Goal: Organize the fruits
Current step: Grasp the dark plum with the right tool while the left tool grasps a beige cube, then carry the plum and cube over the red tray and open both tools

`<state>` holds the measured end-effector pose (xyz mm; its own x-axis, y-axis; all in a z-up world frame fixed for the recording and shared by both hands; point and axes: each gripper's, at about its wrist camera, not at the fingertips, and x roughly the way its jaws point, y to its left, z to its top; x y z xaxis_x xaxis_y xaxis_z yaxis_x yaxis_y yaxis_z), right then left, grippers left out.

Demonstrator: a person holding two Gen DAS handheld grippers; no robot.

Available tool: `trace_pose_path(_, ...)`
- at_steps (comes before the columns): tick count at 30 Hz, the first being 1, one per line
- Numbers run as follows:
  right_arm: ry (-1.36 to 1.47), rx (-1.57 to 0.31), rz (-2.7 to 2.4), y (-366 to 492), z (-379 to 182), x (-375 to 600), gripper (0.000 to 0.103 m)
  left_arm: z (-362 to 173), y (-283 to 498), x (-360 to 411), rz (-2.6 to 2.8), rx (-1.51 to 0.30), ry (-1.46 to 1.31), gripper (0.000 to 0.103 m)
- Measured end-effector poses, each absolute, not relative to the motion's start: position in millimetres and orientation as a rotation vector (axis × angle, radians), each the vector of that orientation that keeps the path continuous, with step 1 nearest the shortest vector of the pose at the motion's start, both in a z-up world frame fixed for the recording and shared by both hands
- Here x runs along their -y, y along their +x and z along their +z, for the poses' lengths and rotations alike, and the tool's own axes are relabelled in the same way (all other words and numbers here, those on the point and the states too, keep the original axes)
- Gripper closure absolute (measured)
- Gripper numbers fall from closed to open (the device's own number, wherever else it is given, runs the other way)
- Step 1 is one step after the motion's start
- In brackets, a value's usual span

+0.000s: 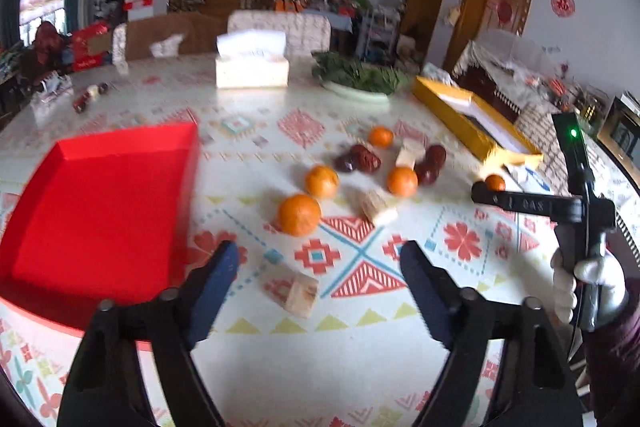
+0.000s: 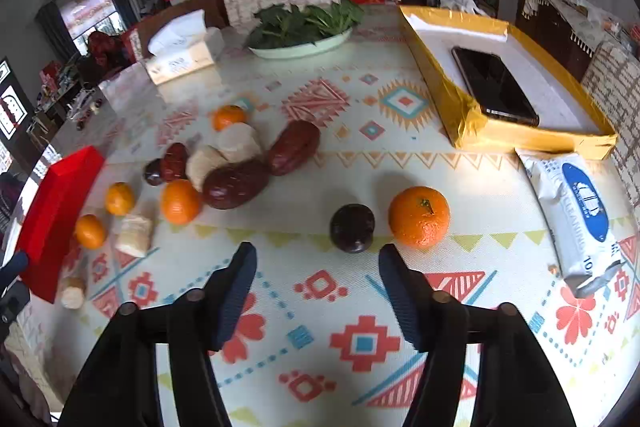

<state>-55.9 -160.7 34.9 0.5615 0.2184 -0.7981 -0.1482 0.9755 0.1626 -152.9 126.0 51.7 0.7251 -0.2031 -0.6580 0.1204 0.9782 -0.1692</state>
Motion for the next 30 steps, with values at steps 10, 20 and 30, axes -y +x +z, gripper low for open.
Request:
trace_pose_path(10, 0.054, -0.934, 0.162, -38.1, 25.5, 154.6, 0.044, 19.7, -132.8, -123.7, -0.174, -0.845, -0.113, 0.028)
trace_pose_path(20, 0.053, -0.925, 0.125, -32.4, 24.6, 156.2, 0.066, 10.5, -124.9, -122.7, -0.176, -0.9, -0.105, 0.069)
trace_pose_path(30, 0.172, -0.922, 0.161, -40.6, 27.7, 170.6, 0.077, 22.6, -132.7, -138.3, -0.175, -0.847, -0.167, 0.086)
